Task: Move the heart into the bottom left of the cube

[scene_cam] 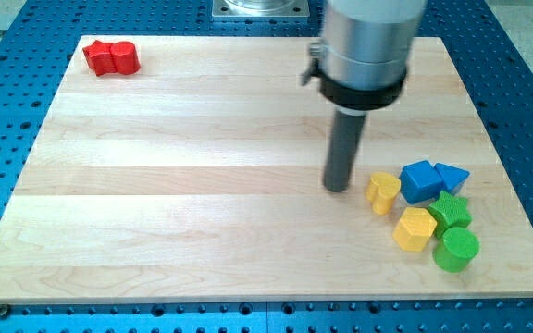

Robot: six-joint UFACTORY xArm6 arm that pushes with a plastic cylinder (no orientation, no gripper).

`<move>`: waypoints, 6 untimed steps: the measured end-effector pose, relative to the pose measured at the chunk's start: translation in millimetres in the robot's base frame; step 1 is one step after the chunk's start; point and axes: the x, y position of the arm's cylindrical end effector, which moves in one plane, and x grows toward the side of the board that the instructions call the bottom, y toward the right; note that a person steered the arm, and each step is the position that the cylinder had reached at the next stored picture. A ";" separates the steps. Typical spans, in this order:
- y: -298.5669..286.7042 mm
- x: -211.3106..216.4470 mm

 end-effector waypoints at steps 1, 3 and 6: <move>30.1 20.1; -218.5 -24.4; -398.8 -194.1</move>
